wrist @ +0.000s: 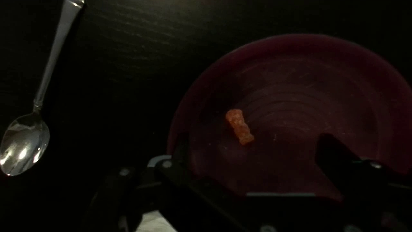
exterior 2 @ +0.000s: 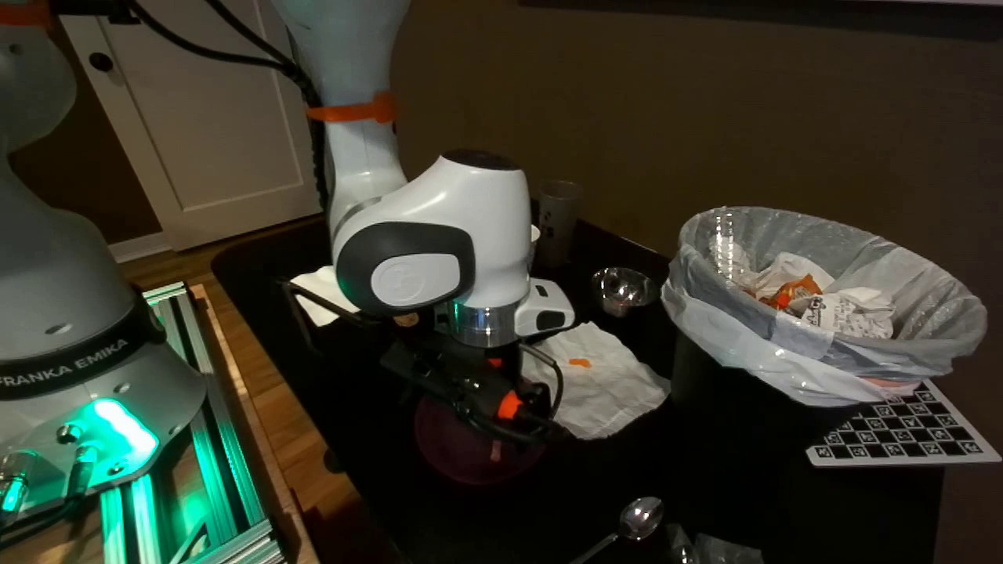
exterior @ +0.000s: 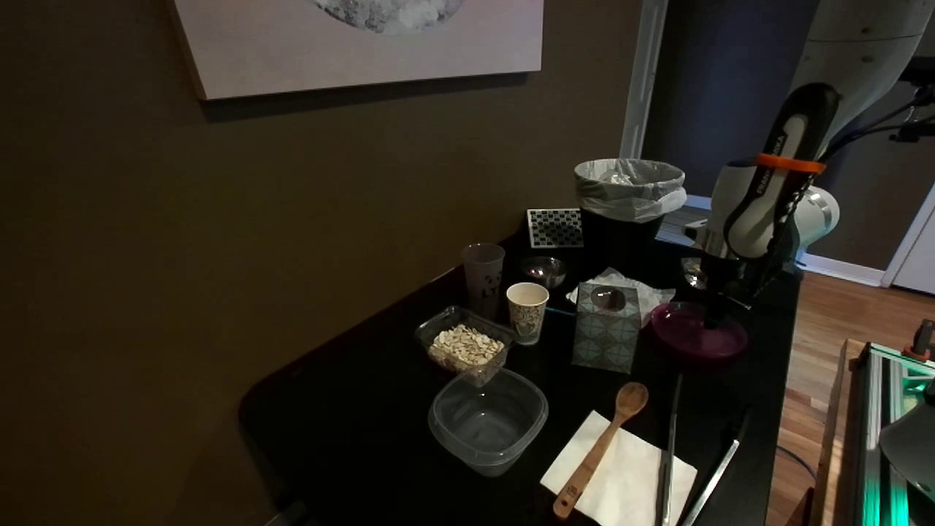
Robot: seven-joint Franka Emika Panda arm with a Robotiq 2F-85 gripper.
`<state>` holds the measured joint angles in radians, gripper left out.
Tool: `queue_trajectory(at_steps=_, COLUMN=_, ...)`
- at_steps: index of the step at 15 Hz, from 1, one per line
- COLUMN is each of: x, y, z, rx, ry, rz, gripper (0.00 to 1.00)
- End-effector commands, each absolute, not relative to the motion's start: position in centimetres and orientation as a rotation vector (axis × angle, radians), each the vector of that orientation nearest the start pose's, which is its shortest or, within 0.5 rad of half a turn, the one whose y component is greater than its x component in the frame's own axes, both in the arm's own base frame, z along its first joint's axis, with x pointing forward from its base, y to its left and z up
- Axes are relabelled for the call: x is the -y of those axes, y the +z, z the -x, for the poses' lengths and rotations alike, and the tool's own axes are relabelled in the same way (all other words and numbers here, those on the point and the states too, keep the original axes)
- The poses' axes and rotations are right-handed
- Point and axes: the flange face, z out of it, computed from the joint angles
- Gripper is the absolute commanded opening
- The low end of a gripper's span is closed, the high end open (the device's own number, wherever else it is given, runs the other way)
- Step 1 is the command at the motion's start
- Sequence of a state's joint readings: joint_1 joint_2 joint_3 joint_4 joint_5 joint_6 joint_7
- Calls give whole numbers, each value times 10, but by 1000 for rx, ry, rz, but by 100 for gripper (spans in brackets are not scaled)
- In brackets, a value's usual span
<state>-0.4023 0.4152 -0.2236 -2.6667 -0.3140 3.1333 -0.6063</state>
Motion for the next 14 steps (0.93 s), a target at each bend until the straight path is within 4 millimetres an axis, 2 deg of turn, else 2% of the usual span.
queue_trajectory(at_steps=1, x=224, y=100, z=-336, rx=555, ry=1, rz=3212, gripper=79)
queue_trajectory(at_steps=2, x=224, y=98, z=-337, rx=558, ry=-4, rz=3206, gripper=66)
queue_trajectory(at_steps=4, x=224, y=94, z=-339, rx=565, ry=-5, rz=3199, gripper=49)
queue_trajectory(at_steps=6, x=224, y=92, z=-341, rx=568, ry=-7, rz=3194, gripper=35)
queue_trajectory(at_steps=7, x=224, y=91, z=-342, rx=571, ry=-8, rz=3192, gripper=38)
queue_trajectory(at_steps=9, x=224, y=89, z=-344, rx=570, ry=-9, rz=3188, gripper=33)
queue_trajectory(at_steps=10, x=225, y=89, z=-344, rx=568, ry=-8, rz=3188, gripper=50)
queue_trajectory(at_steps=11, x=225, y=88, z=-344, rx=568, ry=-7, rz=3188, gripper=52)
queue_trajectory(at_steps=13, x=226, y=88, z=-345, rx=565, ry=-7, rz=3188, gripper=47)
queue_trajectory(at_steps=14, x=226, y=88, z=-345, rx=565, ry=-6, rz=3189, gripper=40)
